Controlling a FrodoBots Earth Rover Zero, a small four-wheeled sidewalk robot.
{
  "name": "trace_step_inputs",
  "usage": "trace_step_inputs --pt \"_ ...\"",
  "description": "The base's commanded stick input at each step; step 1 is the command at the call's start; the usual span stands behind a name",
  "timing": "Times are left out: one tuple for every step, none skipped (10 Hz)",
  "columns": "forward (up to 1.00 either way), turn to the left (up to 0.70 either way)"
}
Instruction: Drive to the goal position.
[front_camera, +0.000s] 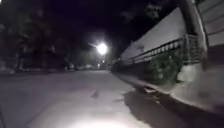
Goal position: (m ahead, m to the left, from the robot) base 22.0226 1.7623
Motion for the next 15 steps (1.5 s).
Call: trace_step_inputs --pt "0.70 0.00" --pt "0.70 0.00" --pt "0.70 0.00" --pt "0.70 0.00" --pt "0.70 0.00" --pt "0.70 0.00" --pt "0.70 0.00" --pt "0.70 0.00" --pt "0.70 0.00" --pt "0.70 0.00" --pt "0.70 0.00" --pt "0.70 0.00" --pt "0.70 0.00" --pt "0.70 0.00" --pt "0.70 0.00"
